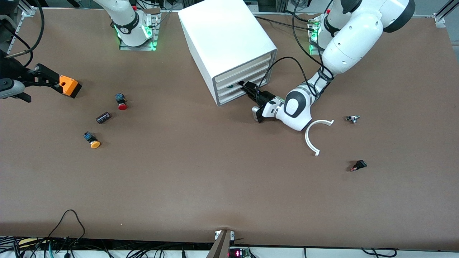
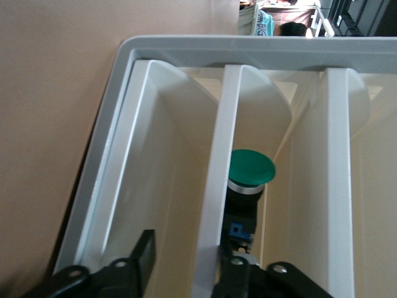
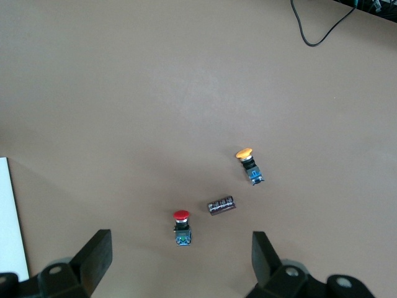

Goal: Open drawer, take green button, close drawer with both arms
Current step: 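Pull the lowest drawer open with the left gripper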

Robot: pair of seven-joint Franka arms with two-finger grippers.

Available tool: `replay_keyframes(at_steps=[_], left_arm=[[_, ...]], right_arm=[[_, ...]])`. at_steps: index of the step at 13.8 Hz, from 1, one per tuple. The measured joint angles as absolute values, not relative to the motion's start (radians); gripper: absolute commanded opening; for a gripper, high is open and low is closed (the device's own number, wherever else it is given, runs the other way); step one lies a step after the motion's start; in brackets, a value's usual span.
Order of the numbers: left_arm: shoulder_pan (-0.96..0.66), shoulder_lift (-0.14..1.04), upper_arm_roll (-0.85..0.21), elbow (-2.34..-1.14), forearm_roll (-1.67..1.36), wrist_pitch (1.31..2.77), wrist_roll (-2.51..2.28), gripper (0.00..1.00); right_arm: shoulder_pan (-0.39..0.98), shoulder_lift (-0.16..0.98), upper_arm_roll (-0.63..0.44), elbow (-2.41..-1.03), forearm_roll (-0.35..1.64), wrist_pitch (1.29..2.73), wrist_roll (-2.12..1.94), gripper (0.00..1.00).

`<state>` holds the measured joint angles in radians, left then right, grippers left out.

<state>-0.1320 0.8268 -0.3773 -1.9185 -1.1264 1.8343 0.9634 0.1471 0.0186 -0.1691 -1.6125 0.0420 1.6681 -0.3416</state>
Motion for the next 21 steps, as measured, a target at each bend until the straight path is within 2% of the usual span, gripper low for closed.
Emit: replay_keyframes(at_steps=[1, 2, 4, 12, 21], left_arm=[[-0.131, 0.827, -0.377, -1.918, -1.127, 1.825, 0.963, 0.15], [-0.129, 0.827, -0.377, -1.918, -1.129, 1.814, 0.963, 0.14], [-0.125, 0.827, -0.377, -1.917, -1.138, 1.785, 0.964, 0.0], [-0.112, 0.83, -0.377, -1.916, -1.138, 1.777, 0.978, 0.0], [-0.006, 0.831, -0.363, -1.899, -1.14, 1.776, 0.981, 0.0]], right_arm=[[0.147, 0.019, -0.169, -1.612, 0.042, 1.668, -0.342, 1.0], [0.147, 0.019, -0.169, -1.612, 0.042, 1.668, -0.342, 1.0], [0.147, 0.019, -0.169, -1.612, 0.042, 1.668, -0.342, 1.0], [0.16, 0.037, -0.162, -1.612, 0.042, 1.669, -0.342, 1.0], [0.184, 0.085, -0.162, -1.606, 0.042, 1.694, -0.342, 1.0]])
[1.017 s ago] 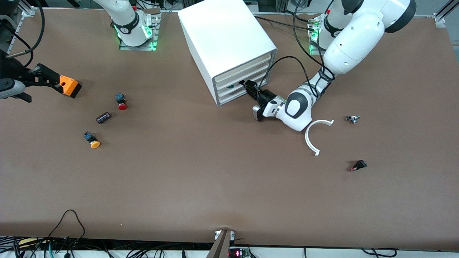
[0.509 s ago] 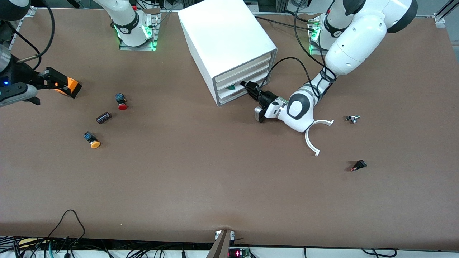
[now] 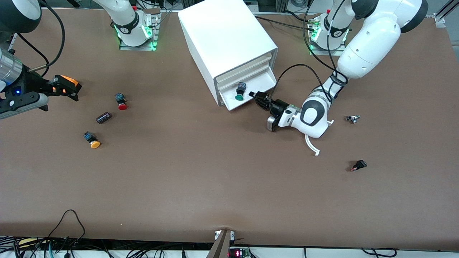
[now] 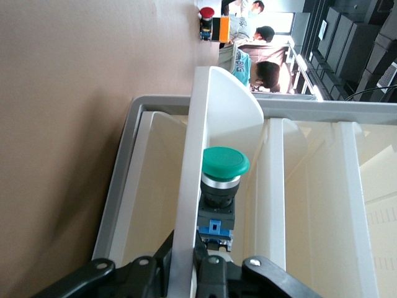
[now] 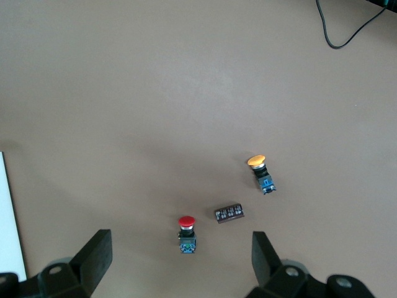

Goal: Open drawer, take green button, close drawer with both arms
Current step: 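Pull the lowest drawer open with the left gripper, then reach the right gripper into the drawer while the left gripper withdraws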

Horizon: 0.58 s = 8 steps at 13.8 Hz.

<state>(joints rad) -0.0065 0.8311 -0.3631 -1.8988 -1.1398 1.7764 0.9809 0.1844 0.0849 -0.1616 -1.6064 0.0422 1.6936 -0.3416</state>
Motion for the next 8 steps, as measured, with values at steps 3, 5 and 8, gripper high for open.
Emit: replay_keyframes(at_steps=[3, 5, 8], left_arm=[[0.007, 0.831, -0.356, -1.889, -1.148, 1.78, 0.981, 0.0], [0.022, 0.831, -0.349, -1.877, -1.152, 1.78, 0.981, 0.0], [0.041, 0.832, -0.336, -1.863, -1.153, 1.78, 0.981, 0.0]], right_arm=[[0.194, 0.094, -0.161, -1.606, 0.043, 1.692, -0.343, 1.0], [0.226, 0.112, -0.158, -1.606, 0.042, 1.69, -0.343, 1.0], [0.251, 0.132, -0.156, -1.606, 0.042, 1.69, -0.346, 1.0]])
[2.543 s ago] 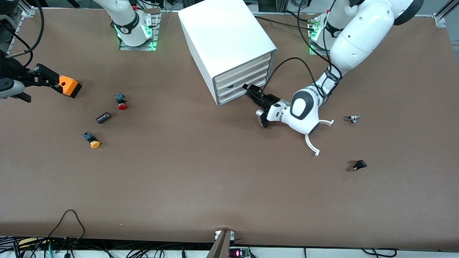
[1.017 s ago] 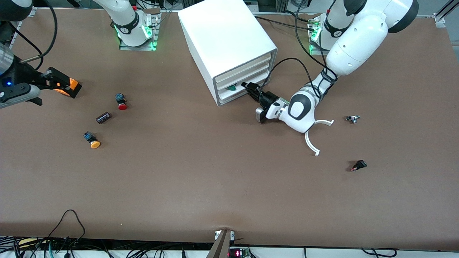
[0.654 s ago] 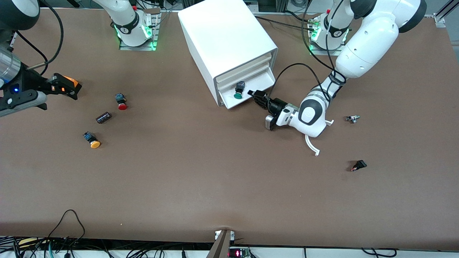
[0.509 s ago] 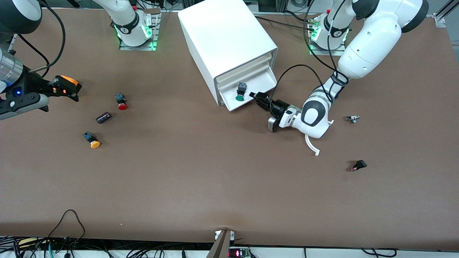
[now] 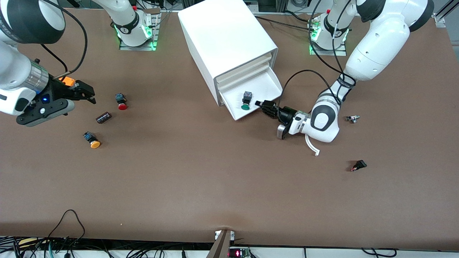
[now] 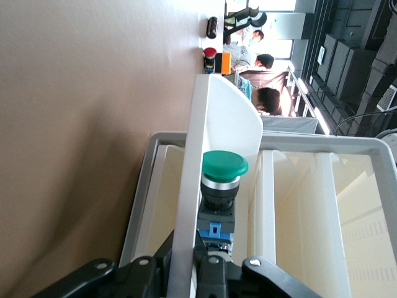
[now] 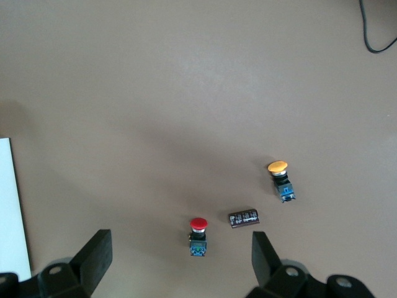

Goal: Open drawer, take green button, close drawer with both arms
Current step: 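Reach the right gripper into the drawer while the left gripper withdraws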

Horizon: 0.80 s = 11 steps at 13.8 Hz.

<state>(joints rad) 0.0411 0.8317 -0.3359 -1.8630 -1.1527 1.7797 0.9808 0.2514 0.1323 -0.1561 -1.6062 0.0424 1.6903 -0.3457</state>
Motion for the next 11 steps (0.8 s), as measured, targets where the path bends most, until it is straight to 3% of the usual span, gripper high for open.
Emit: replay_keyframes(at_steps=[1, 2, 3, 4, 11], left_arm=[[0.044, 0.832, -0.335, -1.862, -1.153, 1.78, 0.981, 0.0], [0.044, 0.832, -0.334, -1.861, -1.153, 1.78, 0.98, 0.08], [0.044, 0.832, -0.334, -1.861, -1.153, 1.78, 0.978, 0.81], [0.044, 0.832, -0.334, -1.861, -1.153, 1.78, 0.972, 1.0], [0.086, 0.828, -0.331, -1.845, -1.139, 1.745, 0.739, 1.0]], right_arm=[[0.262, 0.135, -0.156, -1.606, 0.042, 1.69, -0.346, 1.0], [0.277, 0.137, -0.155, -1.606, 0.043, 1.691, -0.345, 1.0], [0.294, 0.137, -0.155, -1.606, 0.043, 1.691, -0.338, 1.0], [0.312, 0.139, -0.154, -1.606, 0.043, 1.692, -0.323, 1.0], [0.586, 0.255, -0.144, -1.566, 0.054, 1.791, 0.117, 1.0]])
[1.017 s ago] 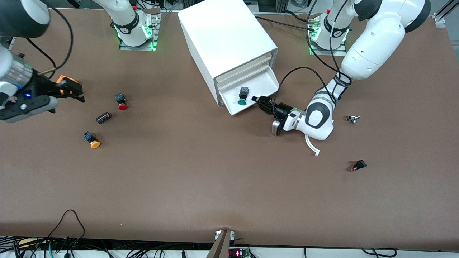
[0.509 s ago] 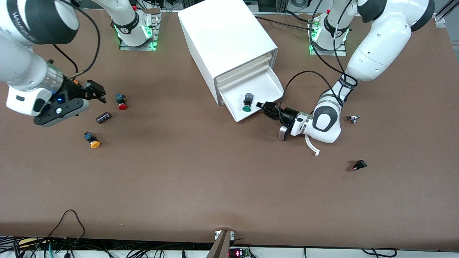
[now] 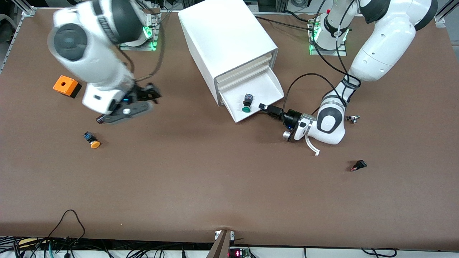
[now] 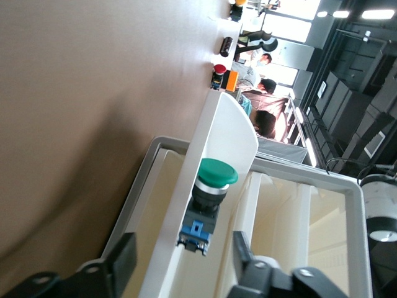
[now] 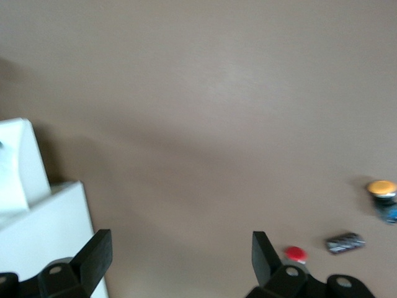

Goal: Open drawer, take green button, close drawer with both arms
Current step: 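Reach the right gripper into the drawer while the left gripper withdraws, then grasp the green push button in the drawer with the right gripper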

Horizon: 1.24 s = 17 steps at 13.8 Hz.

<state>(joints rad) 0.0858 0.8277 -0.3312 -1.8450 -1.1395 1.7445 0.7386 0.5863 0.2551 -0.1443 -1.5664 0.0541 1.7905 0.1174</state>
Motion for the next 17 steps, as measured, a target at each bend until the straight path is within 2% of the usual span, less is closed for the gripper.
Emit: replay_keyframes(at_steps=[4, 7, 11, 14, 17], left_arm=[[0.179, 0.802, -0.329, -1.799, -0.969, 1.658, 0.587, 1.0], [0.235, 0.766, -0.329, -1.707, -0.789, 1.567, 0.451, 1.0], [0.29, 0.71, -0.328, -1.554, -0.534, 1.415, 0.354, 1.0], [0.315, 0.655, -0.328, -1.48, -0.386, 1.348, 0.344, 1.0], [0.321, 0.562, -0.327, -1.467, -0.274, 1.299, 0.335, 1.0]], right_arm=[[0.72, 0.389, -0.144, -1.472, 0.079, 1.844, 0.356, 1.0], [0.796, 0.536, -0.144, -1.326, 0.097, 1.889, 0.544, 1.0], [0.876, 0.696, -0.144, -1.208, 0.098, 2.012, 0.75, 1.0], [0.932, 0.769, -0.144, -1.165, 0.098, 2.05, 0.857, 1.0], [0.976, 0.79, -0.145, -1.16, 0.098, 2.051, 0.91, 1.0]])
